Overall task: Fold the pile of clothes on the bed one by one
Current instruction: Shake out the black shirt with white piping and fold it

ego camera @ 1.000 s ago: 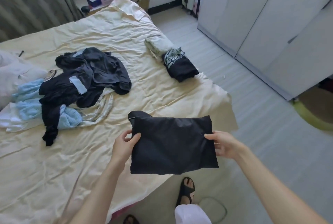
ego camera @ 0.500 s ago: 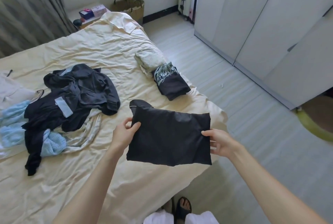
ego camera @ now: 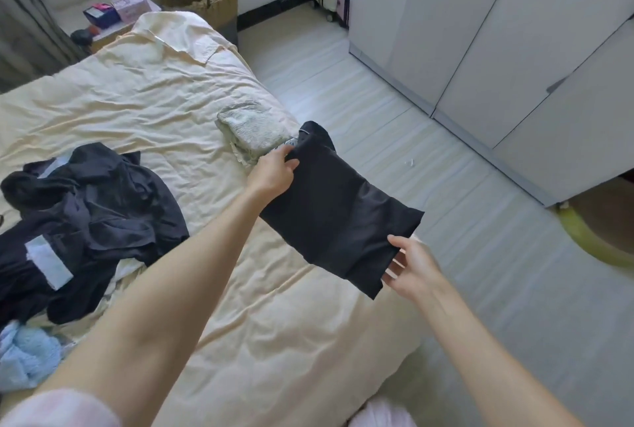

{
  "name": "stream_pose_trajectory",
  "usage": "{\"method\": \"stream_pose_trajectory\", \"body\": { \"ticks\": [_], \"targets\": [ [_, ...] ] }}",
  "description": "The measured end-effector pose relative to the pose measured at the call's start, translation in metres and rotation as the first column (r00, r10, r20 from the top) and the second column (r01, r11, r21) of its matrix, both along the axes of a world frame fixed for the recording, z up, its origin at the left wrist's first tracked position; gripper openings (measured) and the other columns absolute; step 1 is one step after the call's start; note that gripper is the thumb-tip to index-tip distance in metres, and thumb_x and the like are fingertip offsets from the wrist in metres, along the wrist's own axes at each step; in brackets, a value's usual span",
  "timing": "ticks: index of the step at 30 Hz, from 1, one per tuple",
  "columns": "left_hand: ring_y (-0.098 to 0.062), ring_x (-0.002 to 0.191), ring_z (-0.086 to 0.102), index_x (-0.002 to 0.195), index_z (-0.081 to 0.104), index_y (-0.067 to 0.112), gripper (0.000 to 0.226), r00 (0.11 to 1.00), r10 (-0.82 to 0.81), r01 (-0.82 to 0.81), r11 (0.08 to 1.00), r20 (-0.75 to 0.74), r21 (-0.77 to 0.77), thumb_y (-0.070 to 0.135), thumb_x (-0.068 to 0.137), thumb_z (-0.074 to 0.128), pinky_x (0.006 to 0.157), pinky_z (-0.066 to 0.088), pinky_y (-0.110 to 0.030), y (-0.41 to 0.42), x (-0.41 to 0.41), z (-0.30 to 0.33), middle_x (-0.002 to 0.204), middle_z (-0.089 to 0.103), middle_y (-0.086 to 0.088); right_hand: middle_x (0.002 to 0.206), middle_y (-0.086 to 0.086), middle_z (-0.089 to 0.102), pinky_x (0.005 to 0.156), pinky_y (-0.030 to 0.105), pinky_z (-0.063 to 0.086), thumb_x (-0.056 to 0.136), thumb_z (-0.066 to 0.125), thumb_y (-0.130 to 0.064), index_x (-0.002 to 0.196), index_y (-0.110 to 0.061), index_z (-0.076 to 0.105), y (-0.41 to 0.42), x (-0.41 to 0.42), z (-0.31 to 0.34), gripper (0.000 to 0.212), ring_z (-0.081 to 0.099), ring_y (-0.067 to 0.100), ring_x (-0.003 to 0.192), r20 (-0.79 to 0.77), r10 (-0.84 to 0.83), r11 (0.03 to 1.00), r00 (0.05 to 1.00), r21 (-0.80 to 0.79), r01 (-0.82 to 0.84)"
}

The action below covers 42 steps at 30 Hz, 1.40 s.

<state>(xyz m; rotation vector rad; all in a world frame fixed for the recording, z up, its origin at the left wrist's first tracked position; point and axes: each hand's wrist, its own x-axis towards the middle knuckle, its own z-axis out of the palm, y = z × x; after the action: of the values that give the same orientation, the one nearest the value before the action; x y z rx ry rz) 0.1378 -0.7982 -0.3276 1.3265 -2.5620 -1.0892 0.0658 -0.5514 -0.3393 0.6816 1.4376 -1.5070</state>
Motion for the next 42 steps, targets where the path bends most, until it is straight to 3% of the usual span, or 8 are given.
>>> {"method": "stream_pose_trajectory", "body": {
  "ticks": [16,23,26,29,31,34,37,42],
  "targets": [
    [-0.031,0.113,0.054,0.124,0.058,0.023,0.030,0.981,0.001,0.013,0.997,0.192,-0.071,0.026,0.095,0.051,0.097,0.043,-0.044,-0.161,-0.120,-0.150,0.121,0.062,-0.011,0.090,0.008,0.068,0.076,0.038,0.053,0.090,0.060,-0.006,0.096,-0.009,0.063,-0.135,-0.061,-0.149,0.008,0.064,0.024,0.083,0.294,0.031,0.992,0.955,-0.123,0.005],
    [-0.026,0.107,0.055,0.118,0.059,0.020,0.028,0.993,0.113,-0.106,0.978,0.026,-0.181,0.027,0.092,0.056,0.093,0.040,-0.036,-0.171,-0.122,-0.193,0.110,0.064,-0.010,0.101,0.005,0.071,0.078,0.033,0.054,0.092,0.061,-0.018,0.101,-0.012,0.064,-0.132,-0.070,-0.185,0.012,0.067,0.021,0.093,0.197,0.191,0.980,0.962,-0.099,-0.174],
    [-0.031,0.119,0.045,0.132,0.052,0.017,0.038,0.998,0.062,-0.056,0.932,0.005,-0.359,0.024,0.095,0.049,0.102,0.031,-0.039,-0.151,-0.116,-0.194,0.125,0.054,-0.012,0.104,0.002,0.065,0.072,0.024,0.048,0.091,0.061,-0.030,0.104,-0.011,0.057,-0.131,-0.069,-0.181,0.024,0.063,0.020,0.097,-0.057,0.318,0.936,0.946,0.179,-0.304],
    [-0.036,0.129,0.039,0.135,0.050,0.017,0.042,0.996,-0.086,0.069,0.847,-0.008,-0.528,0.025,0.094,0.048,0.107,0.026,-0.048,-0.109,-0.092,-0.196,0.142,0.043,-0.015,0.114,-0.003,0.054,0.086,0.020,0.036,0.088,0.064,-0.032,0.111,-0.017,0.049,-0.123,-0.070,-0.176,0.031,0.051,0.018,0.111,-0.533,0.512,0.829,0.673,0.513,-0.225],
    [-0.036,0.139,0.027,0.140,0.045,0.022,0.047,0.969,-0.198,0.248,0.815,0.150,-0.524,0.033,0.094,0.049,0.111,0.016,-0.056,-0.088,-0.074,-0.203,0.152,0.031,-0.013,0.123,0.006,0.055,0.099,0.030,0.036,0.088,0.062,-0.025,0.120,-0.012,0.057,-0.123,-0.073,-0.174,0.036,0.049,0.025,0.120,-0.736,0.659,0.750,0.155,0.628,-0.206],
    [-0.031,0.146,0.007,0.148,0.028,0.032,0.055,0.892,-0.270,0.403,0.837,0.362,-0.371,0.045,0.096,0.041,0.113,0.002,-0.059,-0.090,-0.062,-0.218,0.159,0.011,-0.007,0.138,0.014,0.051,0.106,0.053,0.033,0.089,0.054,-0.029,0.127,-0.014,0.060,-0.138,-0.080,-0.185,0.041,0.046,0.032,0.130,-0.532,0.706,0.485,-0.468,0.844,-0.227],
    [-0.029,0.146,0.001,0.149,0.020,0.035,0.057,0.853,-0.305,0.446,0.849,0.424,-0.285,0.048,0.096,0.036,0.113,0.001,-0.060,-0.099,-0.063,-0.216,0.160,0.005,-0.004,0.156,0.010,0.023,0.114,0.055,0.005,0.097,0.044,-0.037,0.143,-0.020,0.040,-0.152,-0.084,-0.192,0.049,0.017,0.027,0.145,-0.301,0.766,0.135,-0.568,0.939,-0.316],
    [-0.026,0.147,0.000,0.149,0.023,0.031,0.054,0.925,-0.182,0.254,0.949,0.332,-0.185,0.040,0.098,0.039,0.115,0.005,-0.054,-0.050,-0.026,-0.191,0.160,0.006,-0.004,0.151,0.016,0.032,0.114,0.054,0.015,0.093,0.057,-0.029,0.140,-0.012,0.045,-0.140,-0.063,-0.166,0.051,0.026,0.031,0.142,-0.347,0.734,0.125,-0.584,0.914,-0.386]
  ]
}}
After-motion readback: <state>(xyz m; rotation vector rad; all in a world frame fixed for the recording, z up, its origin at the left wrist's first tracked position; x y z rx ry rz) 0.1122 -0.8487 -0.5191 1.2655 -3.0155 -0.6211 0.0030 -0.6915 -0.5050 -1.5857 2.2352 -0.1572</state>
